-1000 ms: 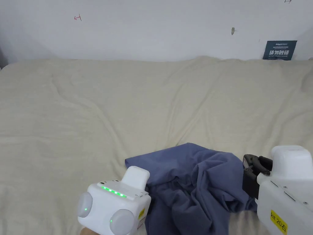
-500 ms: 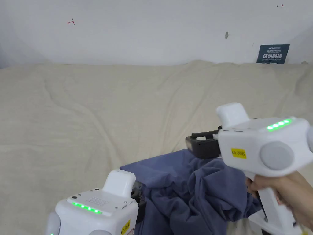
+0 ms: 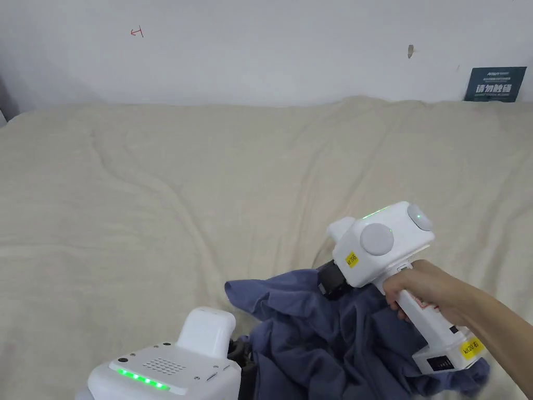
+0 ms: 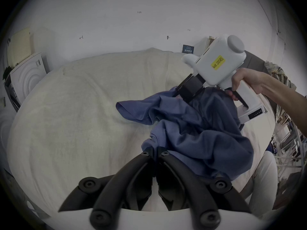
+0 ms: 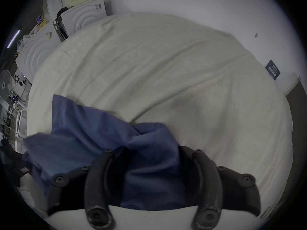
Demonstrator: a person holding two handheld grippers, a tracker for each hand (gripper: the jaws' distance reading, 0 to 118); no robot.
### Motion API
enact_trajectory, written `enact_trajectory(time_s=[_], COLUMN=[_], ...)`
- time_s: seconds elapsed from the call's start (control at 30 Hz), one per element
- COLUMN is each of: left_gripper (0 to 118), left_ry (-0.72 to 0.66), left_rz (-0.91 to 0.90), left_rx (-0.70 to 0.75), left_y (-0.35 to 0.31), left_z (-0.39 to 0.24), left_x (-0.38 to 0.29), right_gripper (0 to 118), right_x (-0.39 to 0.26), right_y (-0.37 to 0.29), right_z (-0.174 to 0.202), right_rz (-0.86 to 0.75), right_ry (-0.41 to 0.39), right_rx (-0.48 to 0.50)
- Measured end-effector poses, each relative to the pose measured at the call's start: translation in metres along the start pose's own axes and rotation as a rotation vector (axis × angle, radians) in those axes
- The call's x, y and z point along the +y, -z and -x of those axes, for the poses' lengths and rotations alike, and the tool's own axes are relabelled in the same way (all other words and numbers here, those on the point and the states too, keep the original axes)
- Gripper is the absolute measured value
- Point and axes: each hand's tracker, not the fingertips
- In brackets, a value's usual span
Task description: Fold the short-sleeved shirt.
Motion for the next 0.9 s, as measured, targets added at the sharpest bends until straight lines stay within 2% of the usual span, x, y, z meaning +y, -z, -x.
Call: enact_trajectory(time_s=[0.03, 0.07, 0.1, 0.13, 0.17, 0.2, 0.27, 0.3, 0.4, 0.5, 0.67, 0.73, 0.77, 0.9], left_gripper=[4, 4, 4, 4, 4, 4, 4, 4, 4, 4, 4, 4, 4, 4], left_ry=[0.002, 0.003, -0.002, -0.015, -0.017, -0.016, -0.018, -0.010, -0.007, -0.002, 0.013, 0.009, 0.017, 0.029], left_rz=[0.006, 0.008, 0.003, 0.009, 0.006, -0.005, 0.007, 0.001, -0.018, -0.073, -0.161, -0.210, -0.224, -0.345], left_rx=[0.002, 0.002, -0.001, -0.008, -0.007, 0.002, 0.007, 0.021, 0.054, 0.073, 0.194, 0.222, 0.211, 0.319], left_y=[0.000, 0.000, -0.001, -0.002, -0.003, -0.004, -0.006, -0.008, -0.017, -0.034, -0.063, -0.080, -0.088, -0.122], left_z=[0.000, 0.001, 0.003, 0.004, 0.004, 0.004, 0.006, 0.007, 0.013, 0.021, 0.042, 0.051, 0.054, 0.074], left_x=[0.000, -0.001, -0.002, -0.001, -0.002, -0.001, -0.001, 0.002, 0.013, 0.032, 0.072, 0.096, 0.106, 0.155], right_gripper=[51, 13, 3, 3, 3, 3, 3, 3, 3, 3, 3, 3, 3, 3], right_x=[0.000, 0.001, -0.002, -0.005, -0.008, 0.003, 0.003, 0.009, 0.018, 0.021, 0.020, 0.007, 0.006, -0.009], right_y=[-0.021, -0.027, -0.046, -0.061, -0.072, -0.059, -0.081, -0.069, -0.116, -0.157, -0.241, -0.282, -0.294, -0.351], right_z=[0.004, 0.006, 0.007, 0.009, 0.011, 0.004, 0.006, -0.009, -0.022, -0.049, -0.105, -0.116, -0.125, -0.154], right_rz=[-0.002, 0.000, 0.001, 0.011, 0.000, -0.006, -0.055, -0.077, -0.181, -0.267, -0.450, -0.553, -0.546, -0.635], right_ry=[0.007, 0.046, 0.085, 0.087, 0.068, 0.068, 0.084, 0.101, 0.149, 0.174, 0.313, 0.380, 0.402, 0.492], right_rx=[0.018, 0.038, 0.001, 0.040, 0.035, 0.029, 0.013, 0.023, 0.027, -0.024, -0.081, -0.121, -0.097, -0.173])
